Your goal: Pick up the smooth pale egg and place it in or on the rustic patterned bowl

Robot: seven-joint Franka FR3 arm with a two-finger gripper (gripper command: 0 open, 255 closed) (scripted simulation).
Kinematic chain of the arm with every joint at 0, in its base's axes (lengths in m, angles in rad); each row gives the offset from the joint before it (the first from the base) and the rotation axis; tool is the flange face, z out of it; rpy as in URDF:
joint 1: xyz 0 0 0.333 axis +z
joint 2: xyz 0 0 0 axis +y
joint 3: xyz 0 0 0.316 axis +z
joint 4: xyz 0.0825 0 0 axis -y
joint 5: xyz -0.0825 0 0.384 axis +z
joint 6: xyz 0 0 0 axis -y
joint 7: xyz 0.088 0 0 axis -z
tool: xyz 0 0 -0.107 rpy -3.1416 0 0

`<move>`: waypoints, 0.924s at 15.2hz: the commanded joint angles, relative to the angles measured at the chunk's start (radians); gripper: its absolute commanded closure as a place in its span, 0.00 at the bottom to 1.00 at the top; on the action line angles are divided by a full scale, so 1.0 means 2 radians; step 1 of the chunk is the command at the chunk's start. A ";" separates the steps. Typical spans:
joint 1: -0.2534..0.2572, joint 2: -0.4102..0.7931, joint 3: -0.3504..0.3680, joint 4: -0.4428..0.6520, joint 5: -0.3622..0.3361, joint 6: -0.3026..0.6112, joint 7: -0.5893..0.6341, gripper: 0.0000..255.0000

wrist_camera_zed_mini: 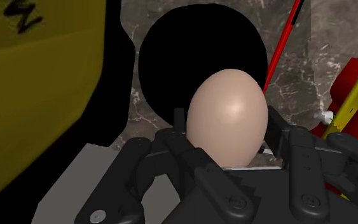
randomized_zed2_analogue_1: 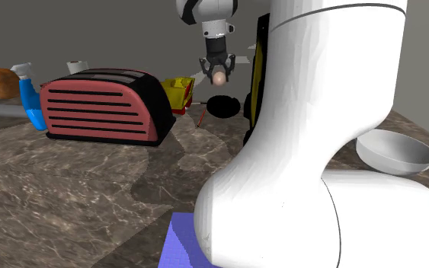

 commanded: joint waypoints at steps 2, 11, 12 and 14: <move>0.000 0.004 -0.001 -0.016 -0.002 0.019 0.003 1.00; -0.001 0.009 -0.002 -0.036 -0.004 0.044 0.007 1.00; -0.001 0.009 -0.002 -0.036 -0.004 0.044 0.007 1.00; -0.001 0.009 -0.002 -0.036 -0.004 0.044 0.007 0.00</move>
